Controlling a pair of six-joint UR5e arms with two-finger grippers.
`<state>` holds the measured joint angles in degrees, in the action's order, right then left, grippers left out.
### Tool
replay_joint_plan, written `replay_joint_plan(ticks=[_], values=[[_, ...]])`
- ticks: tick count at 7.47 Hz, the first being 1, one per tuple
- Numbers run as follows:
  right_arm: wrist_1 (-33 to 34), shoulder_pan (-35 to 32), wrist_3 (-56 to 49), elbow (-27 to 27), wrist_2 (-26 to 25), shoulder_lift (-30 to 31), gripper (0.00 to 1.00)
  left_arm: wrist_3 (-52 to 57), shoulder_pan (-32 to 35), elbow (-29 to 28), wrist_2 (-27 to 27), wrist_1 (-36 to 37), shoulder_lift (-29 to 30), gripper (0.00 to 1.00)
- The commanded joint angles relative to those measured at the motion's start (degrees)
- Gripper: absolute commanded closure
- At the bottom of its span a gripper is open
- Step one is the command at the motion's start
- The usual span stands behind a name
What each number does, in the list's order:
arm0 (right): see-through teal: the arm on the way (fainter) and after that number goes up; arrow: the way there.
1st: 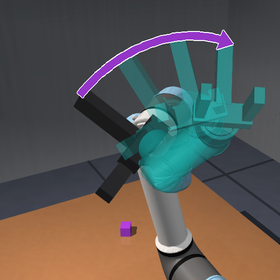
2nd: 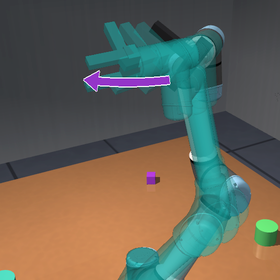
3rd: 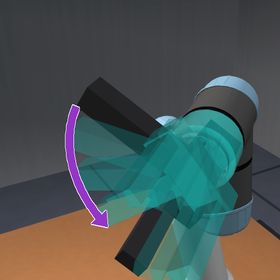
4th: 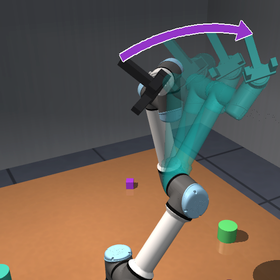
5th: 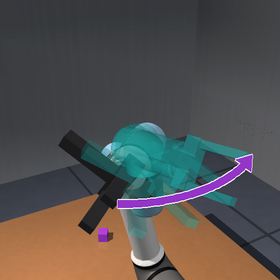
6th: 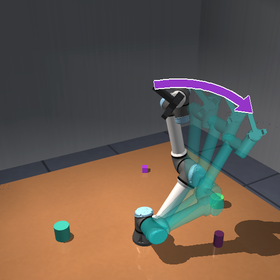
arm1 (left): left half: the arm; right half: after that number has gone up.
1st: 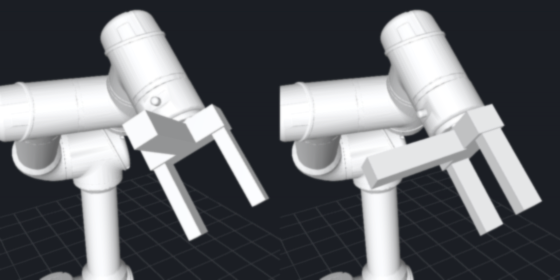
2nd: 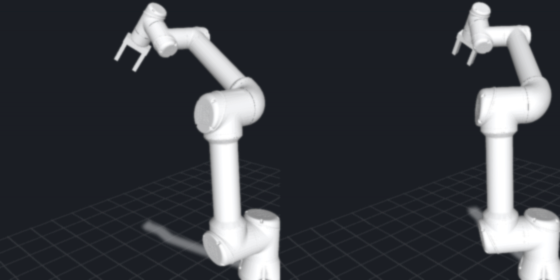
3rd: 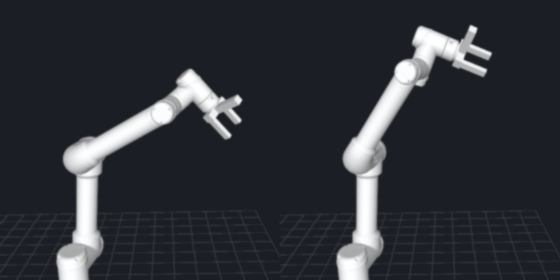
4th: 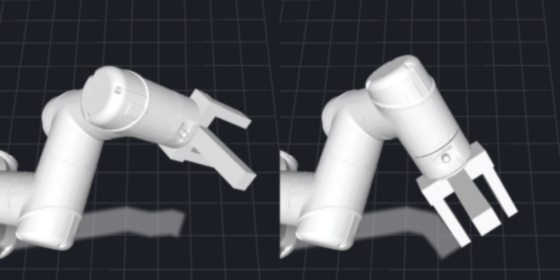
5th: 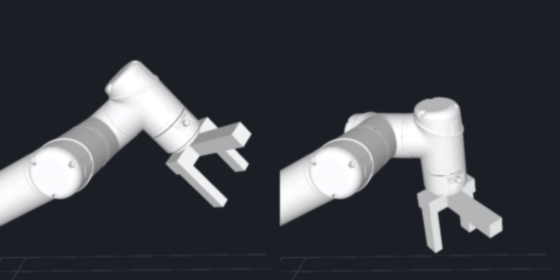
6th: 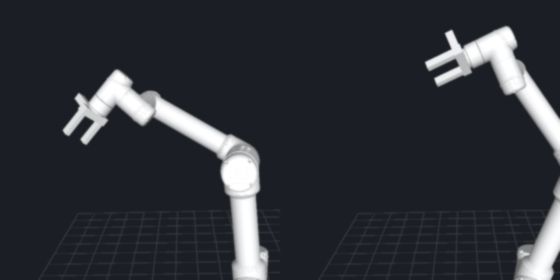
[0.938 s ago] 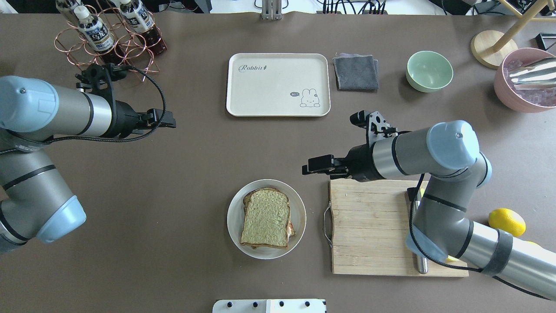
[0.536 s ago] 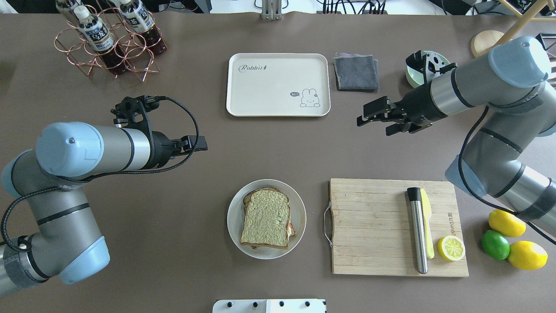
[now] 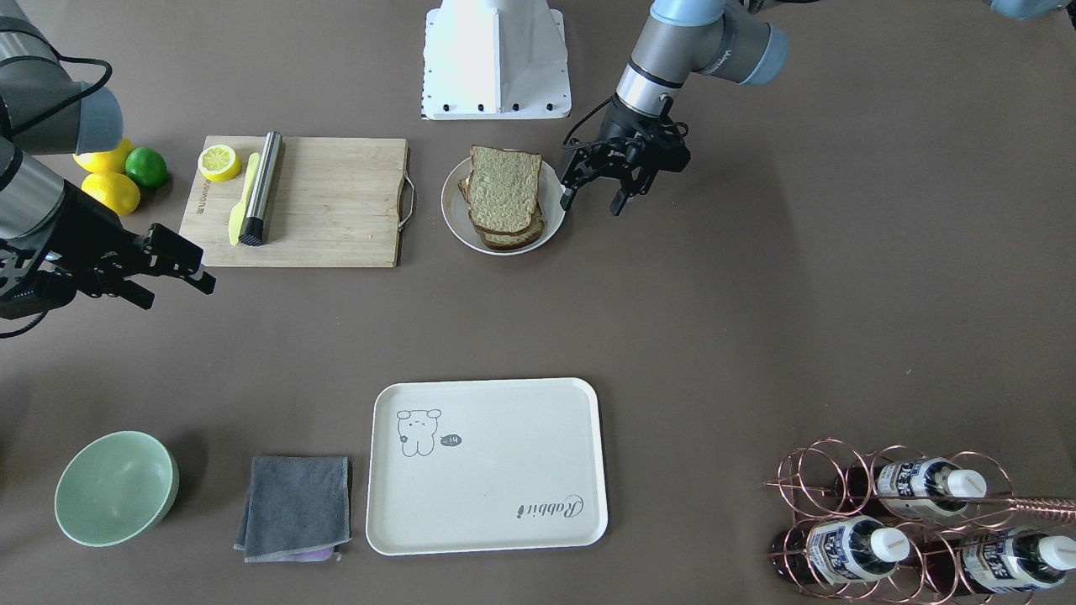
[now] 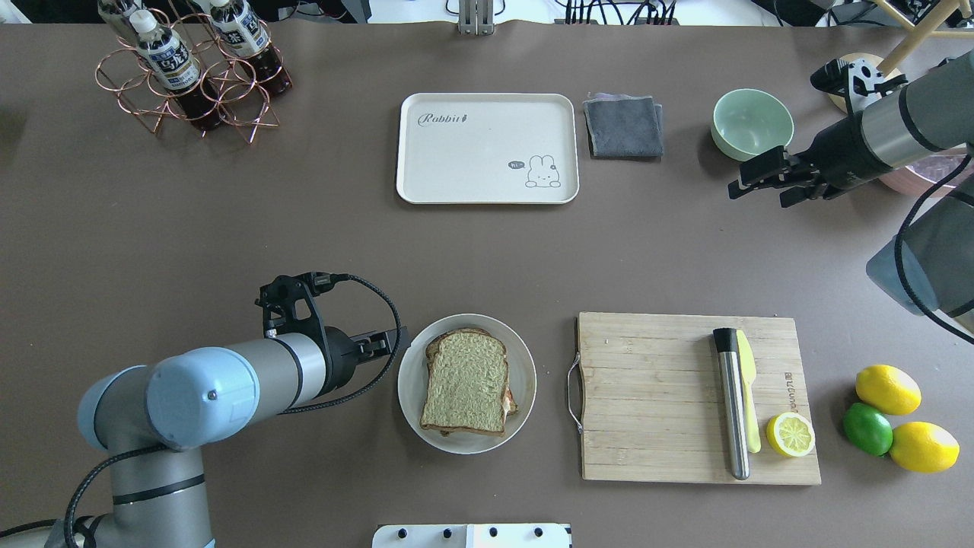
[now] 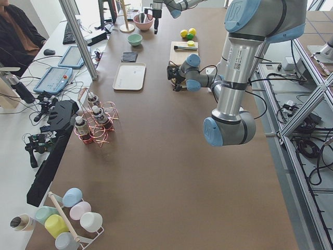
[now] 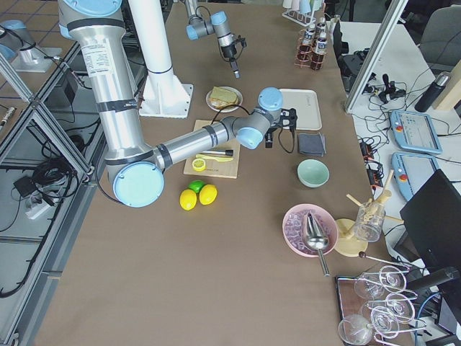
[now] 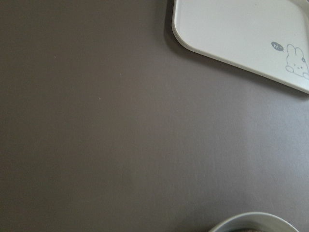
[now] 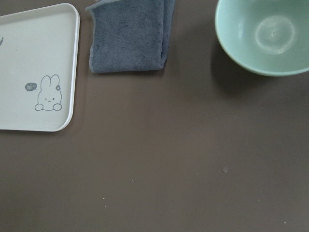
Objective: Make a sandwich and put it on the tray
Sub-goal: 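Withdraw the right gripper while the left gripper moves beside the white plate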
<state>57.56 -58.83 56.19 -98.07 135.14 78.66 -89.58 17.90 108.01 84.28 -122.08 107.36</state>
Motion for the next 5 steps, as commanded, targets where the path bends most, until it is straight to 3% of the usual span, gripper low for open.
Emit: replay_joint_plan(ticks=[1,5], values=[[2.3,-2.5,-5.9,0.2,0.1,1.8,0.01,-2.8,-6.2,-0.3,-5.2,0.0,0.0,0.46],[2.2,-2.6,-6.0,0.1,0.0,2.4,0.01,-2.9,-7.8,-2.4,-5.6,-0.2,1.3,0.55]])
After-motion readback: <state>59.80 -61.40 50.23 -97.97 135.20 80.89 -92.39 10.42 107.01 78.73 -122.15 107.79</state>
